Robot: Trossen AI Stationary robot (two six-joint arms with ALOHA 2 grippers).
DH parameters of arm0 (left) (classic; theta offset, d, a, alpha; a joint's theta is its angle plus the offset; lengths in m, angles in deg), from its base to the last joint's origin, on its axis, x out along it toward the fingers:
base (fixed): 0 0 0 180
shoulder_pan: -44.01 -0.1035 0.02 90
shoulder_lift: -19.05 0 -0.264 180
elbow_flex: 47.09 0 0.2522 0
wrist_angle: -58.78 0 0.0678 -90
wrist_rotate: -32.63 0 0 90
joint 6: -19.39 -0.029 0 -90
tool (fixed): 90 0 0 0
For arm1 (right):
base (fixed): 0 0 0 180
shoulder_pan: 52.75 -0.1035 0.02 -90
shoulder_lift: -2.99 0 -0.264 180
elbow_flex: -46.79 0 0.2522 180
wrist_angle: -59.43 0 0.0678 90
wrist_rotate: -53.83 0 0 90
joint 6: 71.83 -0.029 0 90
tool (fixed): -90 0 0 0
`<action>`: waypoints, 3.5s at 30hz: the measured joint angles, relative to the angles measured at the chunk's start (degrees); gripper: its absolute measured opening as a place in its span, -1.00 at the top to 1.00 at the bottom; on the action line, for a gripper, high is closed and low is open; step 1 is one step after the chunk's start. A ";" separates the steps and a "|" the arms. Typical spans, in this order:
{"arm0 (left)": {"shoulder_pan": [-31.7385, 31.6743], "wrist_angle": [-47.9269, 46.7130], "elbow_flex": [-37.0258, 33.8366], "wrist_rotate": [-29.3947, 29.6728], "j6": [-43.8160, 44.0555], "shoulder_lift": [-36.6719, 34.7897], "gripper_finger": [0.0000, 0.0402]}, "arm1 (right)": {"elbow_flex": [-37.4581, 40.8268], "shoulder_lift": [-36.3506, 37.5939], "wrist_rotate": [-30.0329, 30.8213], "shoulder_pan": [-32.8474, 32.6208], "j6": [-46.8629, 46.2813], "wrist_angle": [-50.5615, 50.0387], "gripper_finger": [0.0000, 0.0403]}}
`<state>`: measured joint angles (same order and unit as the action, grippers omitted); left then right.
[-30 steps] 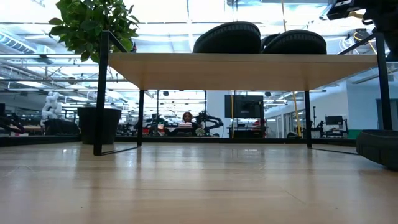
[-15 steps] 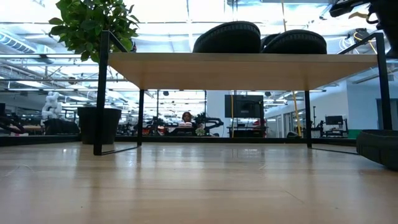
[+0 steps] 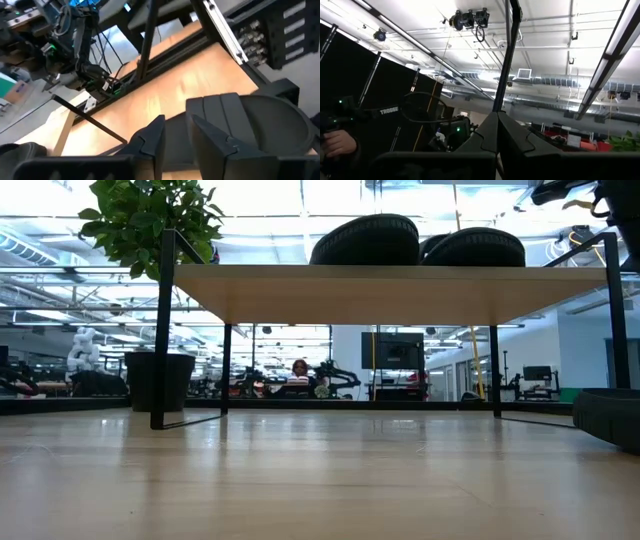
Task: Pick and place slides into the shelf
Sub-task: Put the black slide under the shelf
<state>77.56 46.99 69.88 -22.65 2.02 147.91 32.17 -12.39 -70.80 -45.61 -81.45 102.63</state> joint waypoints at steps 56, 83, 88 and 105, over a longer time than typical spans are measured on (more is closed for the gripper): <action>8.92 -1.00 2.07 15.47 -8.88 1.09 0.33 | -2.08 0.00 -9.18 -2.74 -3.13 -1.35 1.00; 13.84 -7.72 2.08 26.67 0.81 -0.25 0.33 | -6.49 -0.18 -0.05 -12.87 9.31 -35.36 1.00; 11.77 -9.50 2.08 18.35 12.03 -0.25 0.33 | -6.01 -0.17 0.31 -12.87 9.95 -34.68 1.00; 1.87 -5.46 2.00 -6.95 12.66 3.40 0.33 | -6.03 -0.31 7.67 -12.87 10.14 -31.89 1.00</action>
<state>79.43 41.53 71.87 -29.60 14.68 151.31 26.13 -12.69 -63.13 -58.48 -71.32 70.74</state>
